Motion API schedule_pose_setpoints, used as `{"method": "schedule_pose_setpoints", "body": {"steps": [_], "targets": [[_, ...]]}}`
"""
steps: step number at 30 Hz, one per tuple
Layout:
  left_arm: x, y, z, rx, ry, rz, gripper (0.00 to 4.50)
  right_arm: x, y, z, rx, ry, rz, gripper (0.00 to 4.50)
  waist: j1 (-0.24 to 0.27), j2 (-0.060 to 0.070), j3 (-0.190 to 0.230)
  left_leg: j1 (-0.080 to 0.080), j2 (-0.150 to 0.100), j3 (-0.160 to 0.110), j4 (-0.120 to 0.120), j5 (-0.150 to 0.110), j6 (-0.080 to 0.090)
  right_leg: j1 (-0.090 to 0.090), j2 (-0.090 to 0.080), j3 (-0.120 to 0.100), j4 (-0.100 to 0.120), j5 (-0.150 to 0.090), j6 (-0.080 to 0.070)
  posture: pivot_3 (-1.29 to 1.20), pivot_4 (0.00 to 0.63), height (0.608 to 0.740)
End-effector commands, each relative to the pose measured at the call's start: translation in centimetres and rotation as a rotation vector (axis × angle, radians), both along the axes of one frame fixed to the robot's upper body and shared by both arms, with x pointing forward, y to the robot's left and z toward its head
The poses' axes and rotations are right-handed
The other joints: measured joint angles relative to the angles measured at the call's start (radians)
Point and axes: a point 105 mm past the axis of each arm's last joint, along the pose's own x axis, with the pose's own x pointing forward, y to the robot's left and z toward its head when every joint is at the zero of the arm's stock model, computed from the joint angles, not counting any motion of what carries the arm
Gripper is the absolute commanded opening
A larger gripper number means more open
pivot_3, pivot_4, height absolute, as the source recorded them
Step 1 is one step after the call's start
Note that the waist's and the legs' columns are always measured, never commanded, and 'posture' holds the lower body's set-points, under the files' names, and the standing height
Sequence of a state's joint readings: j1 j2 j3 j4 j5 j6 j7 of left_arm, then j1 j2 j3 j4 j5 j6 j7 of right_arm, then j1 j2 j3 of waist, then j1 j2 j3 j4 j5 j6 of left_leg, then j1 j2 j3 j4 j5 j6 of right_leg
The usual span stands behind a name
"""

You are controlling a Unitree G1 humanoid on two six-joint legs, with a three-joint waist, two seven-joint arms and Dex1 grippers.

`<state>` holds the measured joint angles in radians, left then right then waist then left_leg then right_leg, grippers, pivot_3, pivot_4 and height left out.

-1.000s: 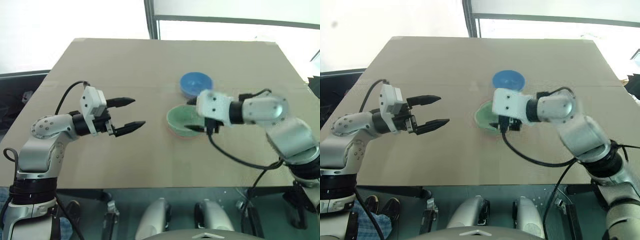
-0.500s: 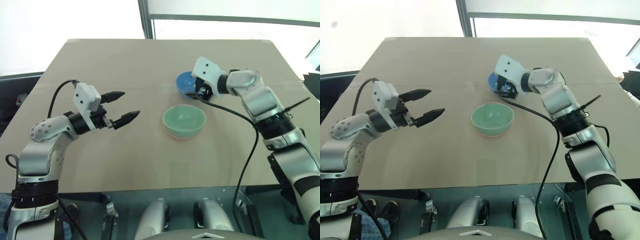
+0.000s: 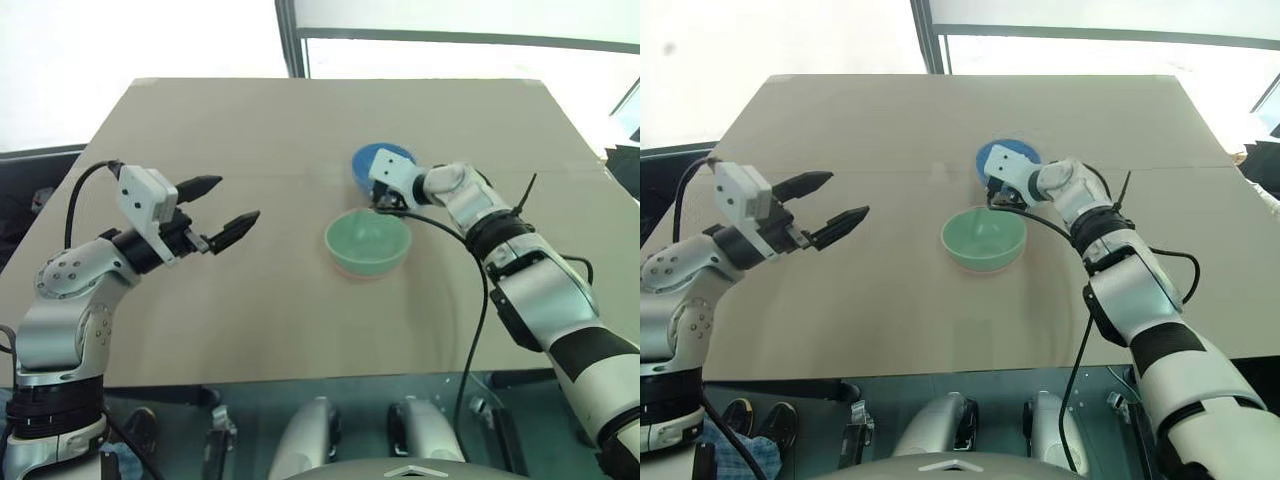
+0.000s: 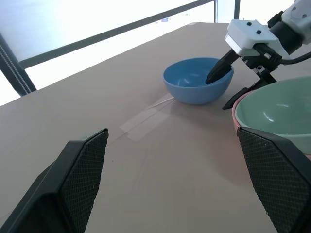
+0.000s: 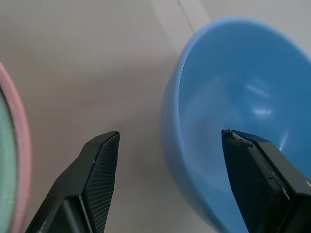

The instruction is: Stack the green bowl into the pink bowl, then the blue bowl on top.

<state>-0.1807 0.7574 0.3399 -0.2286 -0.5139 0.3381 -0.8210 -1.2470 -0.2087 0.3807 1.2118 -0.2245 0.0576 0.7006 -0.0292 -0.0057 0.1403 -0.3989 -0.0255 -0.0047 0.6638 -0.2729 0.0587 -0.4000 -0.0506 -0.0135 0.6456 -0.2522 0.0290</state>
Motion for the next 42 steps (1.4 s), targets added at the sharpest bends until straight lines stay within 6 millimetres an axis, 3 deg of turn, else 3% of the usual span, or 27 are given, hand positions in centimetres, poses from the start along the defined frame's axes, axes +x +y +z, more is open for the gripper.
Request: {"method": "schedule_pose_setpoints", "body": {"steps": [1, 6, 13, 17, 19, 22, 28, 32, 37, 40, 42], "targets": [[-0.6, -0.3, 1.4, 0.007, -0.061, -0.013, 4.50, 0.6, 0.4, 2.2, 0.015, -0.069, 0.002, 2.00, -0.005, 0.000, 0.000, 0.000, 0.000, 0.000, 0.000, 0.000, 0.000, 0.000, 0.000, 0.000, 0.000, 0.000, 0.000, 0.00, 0.150, 0.740], [-0.5, -0.2, 1.5, 0.012, -0.063, -0.013, 4.50, 0.6, 1.1, 2.9, 0.028, -0.077, 0.027, 0.05, -0.015, 0.000, 0.000, 0.000, 0.000, 0.000, -0.001, 0.001, -0.001, 0.000, 0.000, 0.000, 0.001, 0.000, 0.000, 0.00, 0.150, 0.740], [-0.3, -0.6, 1.2, 0.009, -0.054, -0.027, 4.50, 0.7, 1.2, 4.1, 0.039, -0.143, 0.056, 0.05, -0.014, 0.000, 0.000, 0.001, 0.000, 0.000, -0.003, 0.001, -0.002, -0.001, 0.001, 0.000, 0.001, 0.000, 0.000, 0.00, 0.150, 0.740], [-0.2, -0.8, 1.0, 0.011, -0.043, -0.049, 4.50, 0.0, 1.8, 8.6, 0.088, -0.259, 0.179, 0.05, -0.012, 0.001, 0.001, 0.001, 0.000, 0.000, -0.003, 0.001, -0.002, -0.001, 0.000, 0.000, 0.000, 0.000, 0.000, 0.00, 0.150, 0.740], [-0.1, -0.8, 0.9, 0.014, -0.038, -0.055, 4.50, -1.4, 2.3, 10.5, 0.090, -0.305, 0.290, 0.05, -0.012, 0.001, 0.001, 0.000, 0.000, 0.000, -0.003, 0.001, -0.002, -0.002, 0.000, 0.001, 0.000, 0.000, 0.000, 0.00, 0.150, 0.740], [0.2, -0.9, 0.9, 0.014, -0.036, -0.066, 4.50, -6.5, 2.5, 11.7, 0.064, -0.273, 0.505, 0.05, -0.005, 0.000, 0.000, -0.001, 0.000, -0.001, -0.005, 0.001, -0.002, -0.002, 0.000, 0.000, 0.000, 0.000, 0.000, 0.00, 0.150, 0.740], [1.2, -1.8, 0.6, 0.025, -0.018, -0.140, 4.50, -15.0, 0.9, 10.4, -0.061, -0.143, 0.695, 0.05, 0.015, 0.000, 0.000, -0.003, 0.000, -0.002, -0.005, 0.001, -0.001, -0.002, 0.000, 0.000, -0.001, 0.000, 0.000, 0.00, 0.150, 0.740], [1.9, -2.3, 0.5, 0.039, -0.010, -0.182, 4.50, -18.0, 0.8, 8.5, -0.119, -0.090, 0.767, 0.05, 0.017, -0.001, 0.000, -0.001, 0.001, -0.001, -0.004, 0.000, 0.000, -0.001, -0.001, 0.000, -0.001, 0.000, 0.000, 0.00, 0.150, 0.740], [2.9, -3.0, 0.7, 0.041, -0.017, -0.216, 4.50, -18.7, 1.6, 8.0, -0.133, -0.117, 0.767, 0.05, 0.015, -0.001, 0.000, 0.000, 0.001, -0.001, -0.001, 0.000, 0.000, 0.000, -0.001, 0.000, 0.001, 0.000, 0.000, 0.00, 0.150, 0.740], [3.1, -3.4, 0.7, 0.039, -0.020, -0.232, 4.50, -18.6, 2.0, 8.0, -0.130, -0.136, 0.762, 0.97, 0.017, -0.001, 0.000, 0.000, 0.001, -0.002, 0.000, 0.001, -0.001, 0.000, -0.001, 0.000, 0.001, 0.000, 0.000, 0.00, 0.150, 0.740], [3.1, -3.6, 0.7, 0.036, -0.021, -0.243, 4.50, -18.5, 2.1, 8.0, -0.128, -0.144, 0.749, 1.80, 0.018, -0.001, 0.000, -0.001, 0.001, -0.002, 0.000, 0.001, -0.001, 0.000, -0.001, 0.000, 0.001, 0.000, 0.000, 0.00, 0.150, 0.740]]}}
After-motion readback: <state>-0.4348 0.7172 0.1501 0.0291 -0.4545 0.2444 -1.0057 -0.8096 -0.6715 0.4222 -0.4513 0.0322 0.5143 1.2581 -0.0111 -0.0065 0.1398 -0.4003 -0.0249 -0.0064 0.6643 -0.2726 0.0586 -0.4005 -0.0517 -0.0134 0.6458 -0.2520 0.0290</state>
